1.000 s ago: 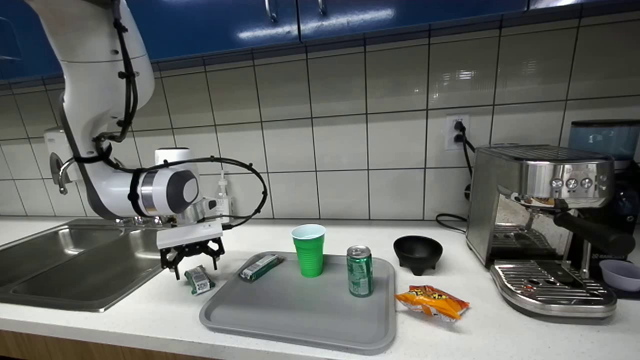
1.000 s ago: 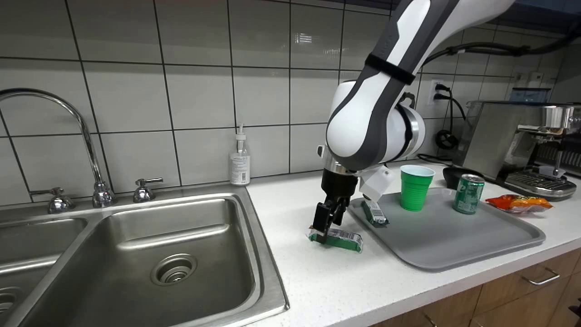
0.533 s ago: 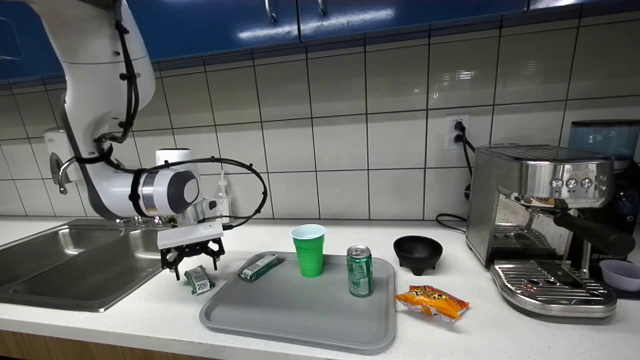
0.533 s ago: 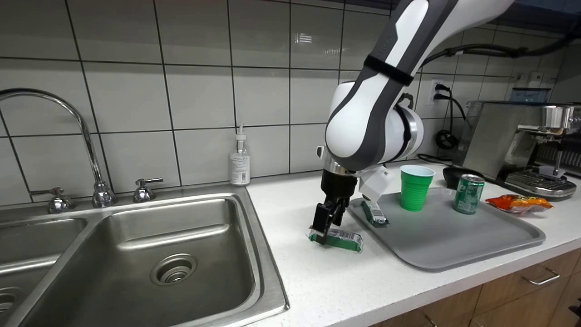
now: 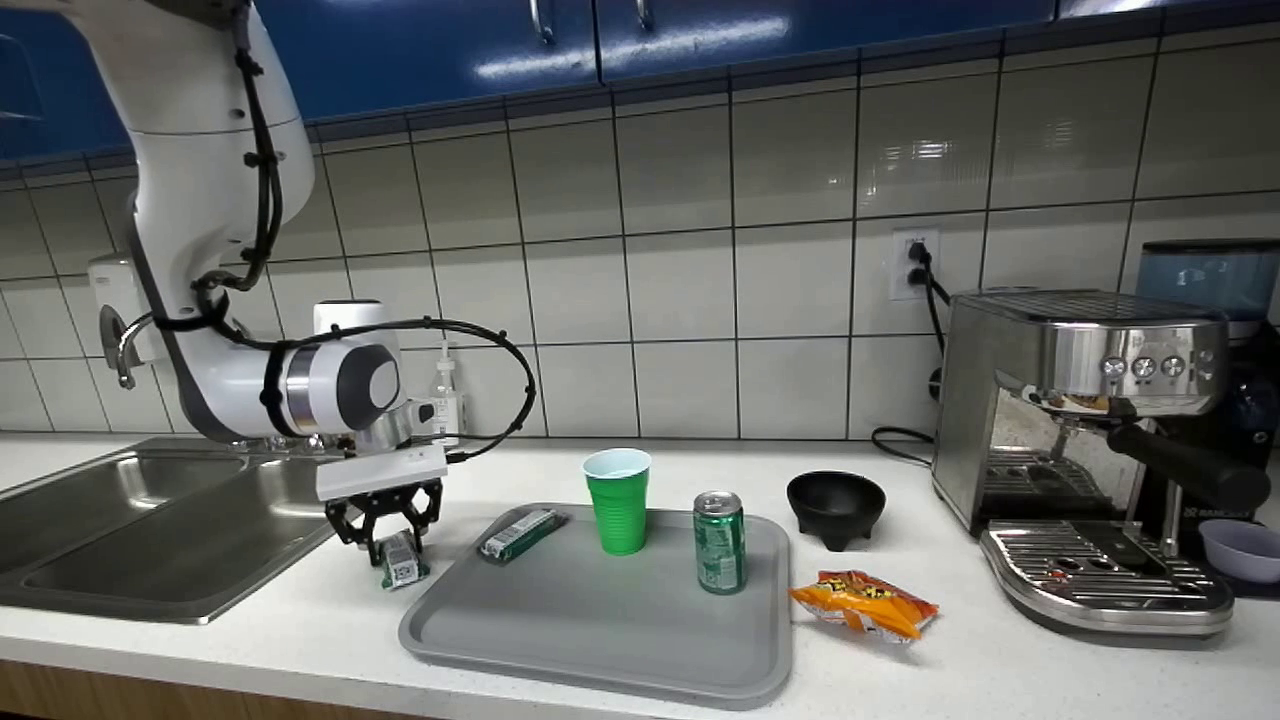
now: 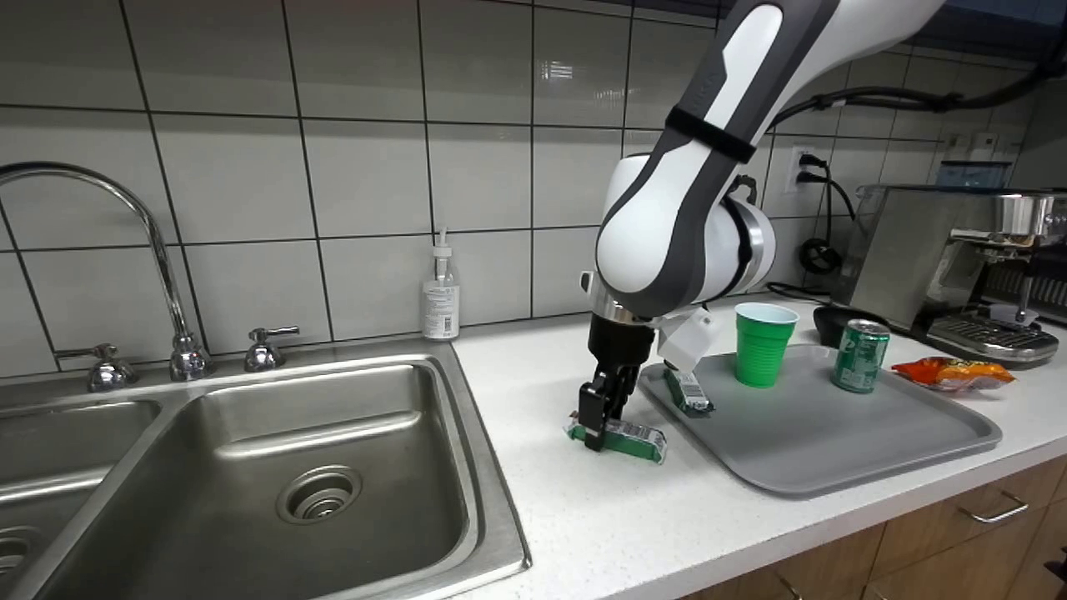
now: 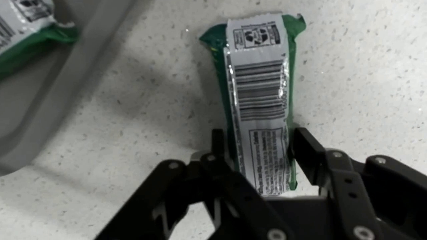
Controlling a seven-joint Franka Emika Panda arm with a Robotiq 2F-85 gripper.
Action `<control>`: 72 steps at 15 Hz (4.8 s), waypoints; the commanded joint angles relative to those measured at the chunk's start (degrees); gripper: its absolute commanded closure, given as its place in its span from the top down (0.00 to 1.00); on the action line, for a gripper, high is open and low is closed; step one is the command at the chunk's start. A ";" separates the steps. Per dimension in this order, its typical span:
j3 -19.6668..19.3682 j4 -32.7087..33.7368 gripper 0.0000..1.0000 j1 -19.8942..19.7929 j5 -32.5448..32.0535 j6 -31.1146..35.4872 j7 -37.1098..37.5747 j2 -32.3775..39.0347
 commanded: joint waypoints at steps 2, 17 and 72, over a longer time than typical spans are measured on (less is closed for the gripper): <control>1.08 1.49 0.19 -1.43 -1.41 -1.89 -0.78 0.20; -0.22 -0.43 0.16 -0.29 -0.07 0.62 4.52 -5.03; -29.75 -11.86 1.00 14.45 -4.17 7.43 40.79 -12.76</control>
